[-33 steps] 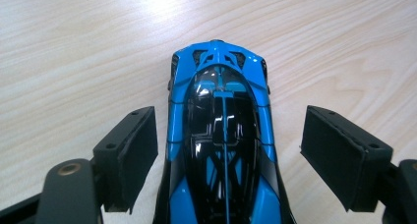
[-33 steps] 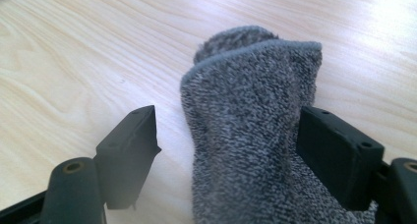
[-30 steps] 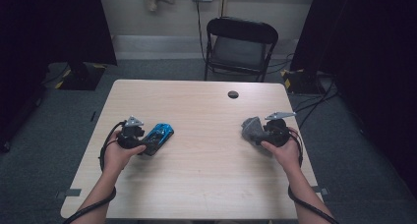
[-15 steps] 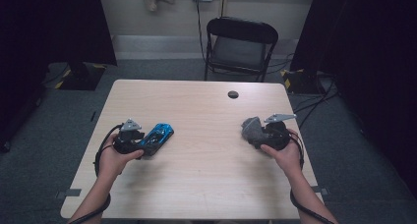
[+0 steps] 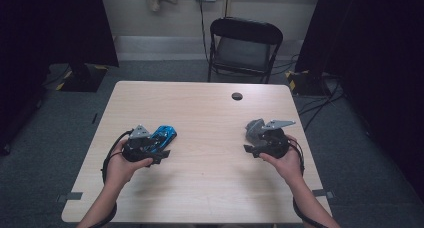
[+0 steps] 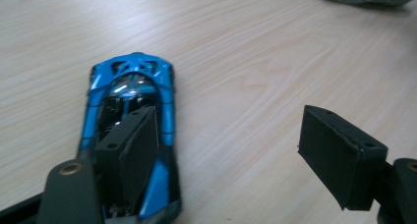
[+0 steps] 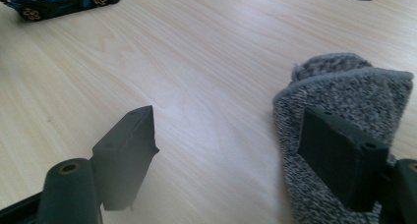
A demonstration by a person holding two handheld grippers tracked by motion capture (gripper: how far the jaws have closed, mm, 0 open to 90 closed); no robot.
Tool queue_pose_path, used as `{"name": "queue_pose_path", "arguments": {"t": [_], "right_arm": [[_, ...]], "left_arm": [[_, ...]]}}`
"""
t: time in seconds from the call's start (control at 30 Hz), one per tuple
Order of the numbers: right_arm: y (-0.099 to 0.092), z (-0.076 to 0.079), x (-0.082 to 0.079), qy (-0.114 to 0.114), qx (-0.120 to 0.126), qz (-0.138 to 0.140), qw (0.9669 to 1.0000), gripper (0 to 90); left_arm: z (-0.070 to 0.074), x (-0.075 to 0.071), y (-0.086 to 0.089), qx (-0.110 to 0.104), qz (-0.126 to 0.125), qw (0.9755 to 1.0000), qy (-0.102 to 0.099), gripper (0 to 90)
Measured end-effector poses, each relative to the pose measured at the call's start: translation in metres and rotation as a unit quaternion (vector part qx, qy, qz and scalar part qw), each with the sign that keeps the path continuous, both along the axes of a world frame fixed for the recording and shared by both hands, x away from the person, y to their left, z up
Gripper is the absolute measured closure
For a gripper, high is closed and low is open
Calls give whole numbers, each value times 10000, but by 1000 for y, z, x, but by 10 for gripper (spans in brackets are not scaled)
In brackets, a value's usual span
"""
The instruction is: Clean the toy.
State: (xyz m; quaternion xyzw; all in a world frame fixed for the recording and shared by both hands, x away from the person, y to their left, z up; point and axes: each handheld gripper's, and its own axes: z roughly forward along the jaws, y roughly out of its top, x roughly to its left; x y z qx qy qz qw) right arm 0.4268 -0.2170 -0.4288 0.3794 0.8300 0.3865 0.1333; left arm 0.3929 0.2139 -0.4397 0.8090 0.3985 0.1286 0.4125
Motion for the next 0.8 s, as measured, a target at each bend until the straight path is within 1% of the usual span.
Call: {"name": "queue_pose_path", "arguments": {"t": [0.13,0.17,0.2,0.23,0.3,0.37,0.4,0.43,0.47,0.57,0.67,0.8], "right_arm": [[7,-1,-5,16,56,128,9999,217],[10,-4,-8,37,61,187,9998,217],[11,-6,-9,34,52,212,9998,218],[11,-6,-9,34,52,212,9998,218],[14,-10,-12,80,16,281,9996,217],[16,-13,-15,120,47,319,9994,217],[18,-16,-18,128,65,363,9992,218],[18,-17,-19,143,78,380,9991,217],[18,-17,-19,143,78,380,9991,217],[24,-18,-24,114,56,500,9987,218],[26,-19,-26,122,79,538,9984,218],[30,-25,-30,159,121,577,9981,217]], "left_arm": [[0,-5,-12,8,-187,9998,-36,226],[-1,-7,-17,10,-232,9997,-37,226],[-1,-8,-19,-30,-270,9996,-27,226],[-1,-8,-19,-30,-270,9996,-27,226],[-3,-11,-25,0,-368,9993,-19,226],[-4,-13,-29,-22,-409,9992,-32,226],[-6,-15,-33,-55,-469,9989,-1,225],[-7,-16,-35,-27,-521,9986,-1,225],[-7,-16,-35,-27,-521,9986,-1,225],[-11,-19,-40,-81,-573,9983,59,225],[-16,-21,-43,-79,-627,9979,109,224],[-23,-25,-47,-34,-735,9972,143,225]]}}
